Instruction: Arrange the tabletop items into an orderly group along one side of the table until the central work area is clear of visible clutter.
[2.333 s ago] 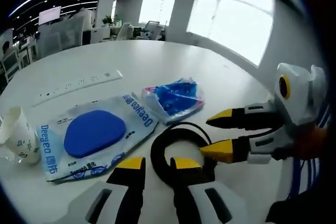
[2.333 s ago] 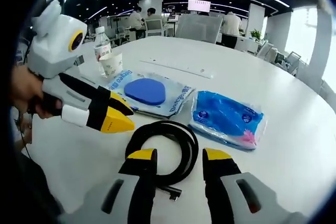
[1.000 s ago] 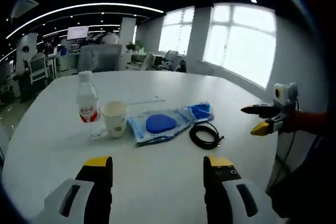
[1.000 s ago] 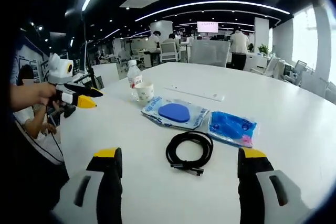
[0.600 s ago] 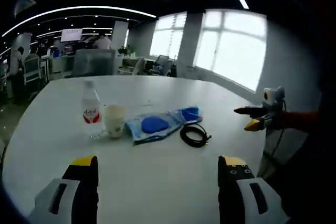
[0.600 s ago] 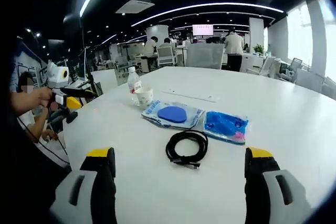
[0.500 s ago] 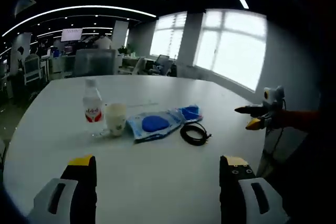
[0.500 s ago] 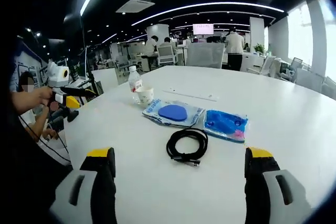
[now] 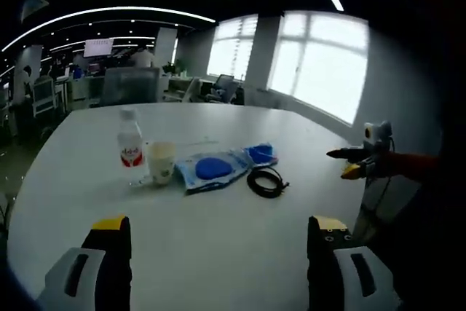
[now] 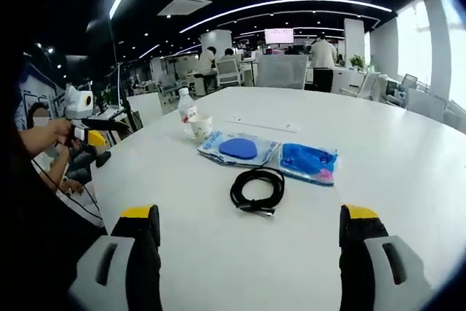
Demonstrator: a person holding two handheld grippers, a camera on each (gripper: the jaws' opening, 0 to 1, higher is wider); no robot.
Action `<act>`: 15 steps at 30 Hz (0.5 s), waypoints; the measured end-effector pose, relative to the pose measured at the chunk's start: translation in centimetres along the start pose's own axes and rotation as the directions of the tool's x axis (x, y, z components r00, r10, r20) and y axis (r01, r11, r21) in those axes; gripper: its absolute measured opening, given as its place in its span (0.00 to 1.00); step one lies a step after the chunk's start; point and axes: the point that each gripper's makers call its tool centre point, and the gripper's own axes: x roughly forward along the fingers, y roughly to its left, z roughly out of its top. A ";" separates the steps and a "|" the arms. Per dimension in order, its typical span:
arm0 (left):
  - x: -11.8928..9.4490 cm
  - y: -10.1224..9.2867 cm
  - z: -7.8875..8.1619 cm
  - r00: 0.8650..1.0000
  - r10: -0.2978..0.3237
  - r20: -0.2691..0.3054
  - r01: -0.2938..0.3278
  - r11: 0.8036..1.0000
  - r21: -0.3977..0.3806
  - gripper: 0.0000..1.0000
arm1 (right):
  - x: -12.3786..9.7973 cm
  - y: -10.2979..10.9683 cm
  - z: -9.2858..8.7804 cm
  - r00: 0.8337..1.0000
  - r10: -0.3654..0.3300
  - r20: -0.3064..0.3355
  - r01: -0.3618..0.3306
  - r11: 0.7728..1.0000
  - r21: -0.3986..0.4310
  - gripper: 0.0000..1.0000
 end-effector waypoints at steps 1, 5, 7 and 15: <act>0.0 0.1 0.0 1.000 0.001 0.000 -0.001 1.000 0.001 1.00 | 0.0 -0.1 0.0 1.000 -0.003 0.000 0.003 1.000 -0.001 0.99; -0.1 0.5 0.2 1.000 0.009 0.009 -0.009 1.000 0.006 1.00 | -0.1 0.0 -0.1 1.000 0.000 -0.004 0.000 1.000 0.003 0.99; -0.2 0.4 0.4 1.000 0.006 0.020 -0.006 1.000 0.004 1.00 | -0.2 -0.1 -0.2 1.000 -0.001 -0.007 0.001 1.000 -0.006 0.99; -0.1 0.8 0.5 1.000 0.019 0.020 -0.019 1.000 0.015 1.00 | 0.2 0.0 -0.4 1.000 0.010 -0.008 -0.010 1.000 -0.001 0.99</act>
